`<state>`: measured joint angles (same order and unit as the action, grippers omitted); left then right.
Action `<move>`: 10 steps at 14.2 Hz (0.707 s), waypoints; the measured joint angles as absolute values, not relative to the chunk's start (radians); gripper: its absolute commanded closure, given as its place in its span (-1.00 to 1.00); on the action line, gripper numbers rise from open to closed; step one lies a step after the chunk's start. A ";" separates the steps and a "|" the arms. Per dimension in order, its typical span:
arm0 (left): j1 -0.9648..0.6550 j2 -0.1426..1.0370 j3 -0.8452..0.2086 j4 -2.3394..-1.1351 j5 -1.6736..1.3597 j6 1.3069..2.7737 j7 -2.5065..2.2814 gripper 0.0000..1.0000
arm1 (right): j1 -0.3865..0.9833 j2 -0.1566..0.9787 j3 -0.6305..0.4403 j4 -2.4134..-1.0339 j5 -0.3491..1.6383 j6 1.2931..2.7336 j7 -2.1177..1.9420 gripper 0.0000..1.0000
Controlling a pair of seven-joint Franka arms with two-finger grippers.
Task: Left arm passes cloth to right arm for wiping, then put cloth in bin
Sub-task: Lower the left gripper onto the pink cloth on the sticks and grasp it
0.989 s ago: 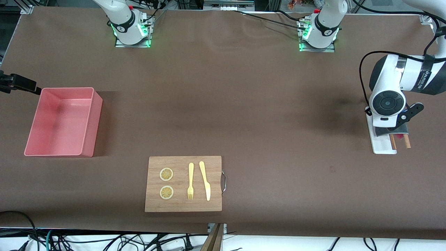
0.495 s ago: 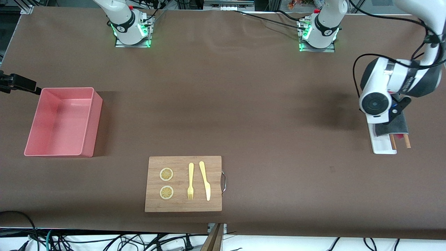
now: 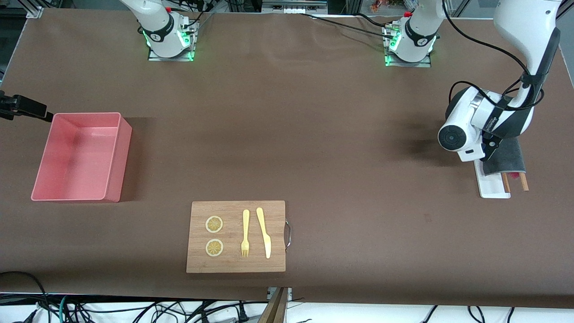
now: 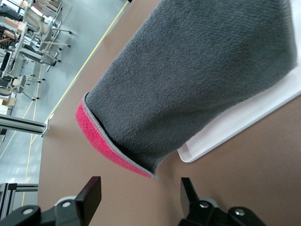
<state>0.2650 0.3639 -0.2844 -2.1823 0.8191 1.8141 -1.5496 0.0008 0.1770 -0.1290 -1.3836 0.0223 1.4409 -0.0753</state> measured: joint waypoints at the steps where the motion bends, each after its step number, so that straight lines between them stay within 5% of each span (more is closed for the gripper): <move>1: 0.269 0.370 -0.283 -2.182 0.828 1.814 -1.557 -0.49 | 0.001 0.177 -0.129 -1.384 0.022 1.441 -0.075 -1.00; 7: 0.290 0.397 -0.280 -2.186 0.859 1.815 -1.617 0.24 | 0.001 0.177 -0.129 -1.384 0.022 1.441 -0.075 -1.00; 10: 0.290 0.407 -0.280 -2.188 0.860 1.817 -1.629 0.28 | 0.001 0.177 -0.129 -1.384 0.022 1.441 -0.075 -1.00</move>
<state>0.2897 0.4073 -0.2804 -2.1877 0.8599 1.8169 -1.6294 0.0008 0.1770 -0.1289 -1.3836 0.0223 1.4409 -0.0753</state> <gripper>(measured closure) 0.630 0.000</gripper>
